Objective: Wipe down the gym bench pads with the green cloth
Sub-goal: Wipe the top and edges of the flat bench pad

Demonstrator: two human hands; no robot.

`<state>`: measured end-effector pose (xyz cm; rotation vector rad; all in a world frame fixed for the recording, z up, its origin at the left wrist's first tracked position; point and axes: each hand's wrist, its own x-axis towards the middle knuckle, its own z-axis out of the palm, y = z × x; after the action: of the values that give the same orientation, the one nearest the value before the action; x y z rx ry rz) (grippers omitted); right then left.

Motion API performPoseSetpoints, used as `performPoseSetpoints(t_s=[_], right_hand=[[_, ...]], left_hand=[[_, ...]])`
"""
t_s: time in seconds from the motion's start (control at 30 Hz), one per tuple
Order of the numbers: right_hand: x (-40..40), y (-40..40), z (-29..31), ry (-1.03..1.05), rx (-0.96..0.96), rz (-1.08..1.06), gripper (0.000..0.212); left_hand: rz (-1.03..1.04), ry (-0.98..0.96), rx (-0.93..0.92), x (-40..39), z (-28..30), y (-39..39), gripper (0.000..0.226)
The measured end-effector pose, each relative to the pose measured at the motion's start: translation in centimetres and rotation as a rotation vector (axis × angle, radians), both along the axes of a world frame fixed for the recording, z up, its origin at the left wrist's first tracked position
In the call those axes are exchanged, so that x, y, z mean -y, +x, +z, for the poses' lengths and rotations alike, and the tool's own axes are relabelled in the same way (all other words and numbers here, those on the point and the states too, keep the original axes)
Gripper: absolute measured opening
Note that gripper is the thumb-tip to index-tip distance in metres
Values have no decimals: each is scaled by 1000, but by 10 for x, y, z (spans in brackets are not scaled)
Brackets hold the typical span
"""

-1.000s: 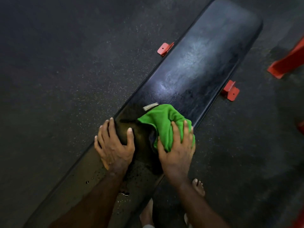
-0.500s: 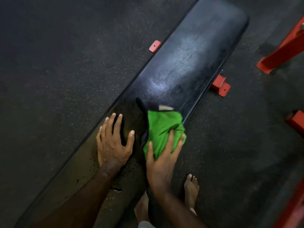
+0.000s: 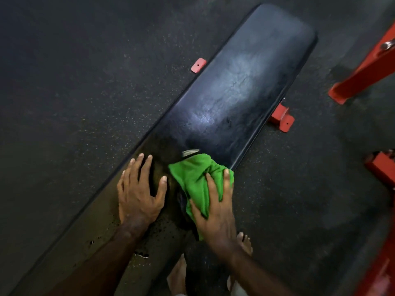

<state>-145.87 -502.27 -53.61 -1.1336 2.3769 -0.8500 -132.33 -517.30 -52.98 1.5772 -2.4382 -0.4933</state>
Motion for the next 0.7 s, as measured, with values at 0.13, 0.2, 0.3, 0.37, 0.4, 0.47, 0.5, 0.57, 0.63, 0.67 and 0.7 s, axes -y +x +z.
performPoseSetpoints(t_s=[0.13, 0.2, 0.3, 0.37, 0.4, 0.47, 0.5, 0.57, 0.63, 0.67, 0.7], right_hand=[[21, -65, -10, 83, -150, -73, 80], [38, -61, -7, 38, -68, -280, 76], [23, -12, -2, 64, -39, -231, 76], [-4, 4, -1, 100, -148, 75, 79], [-12, -3, -3, 122, -202, 212, 81], [-8, -30, -4, 163, -308, 334, 82], [0, -39, -2, 184, -333, 325, 81], [18, -45, 2, 206, -307, 200, 79], [31, -26, 8, 230, -253, 104, 79], [33, -15, 10, 230, -247, 113, 79], [30, -6, 11, 228, -256, 171, 79]], left_hand=[[-5, 18, 5, 0, -2, 1, 67], [-4, 29, 12, 1, -2, 1, 67], [13, 21, 15, 1, -1, 1, 67], [14, 20, 7, 1, 0, 0, 67], [9, 24, 3, 1, 0, 0, 67], [8, 26, -8, 2, 0, 0, 66], [9, 22, -7, 2, -1, 2, 65], [-1, 13, -15, 1, -2, 0, 64], [0, 11, -68, 2, -2, 3, 64], [13, 10, -113, 2, -1, 5, 63], [40, 9, -158, 1, 0, 9, 62]])
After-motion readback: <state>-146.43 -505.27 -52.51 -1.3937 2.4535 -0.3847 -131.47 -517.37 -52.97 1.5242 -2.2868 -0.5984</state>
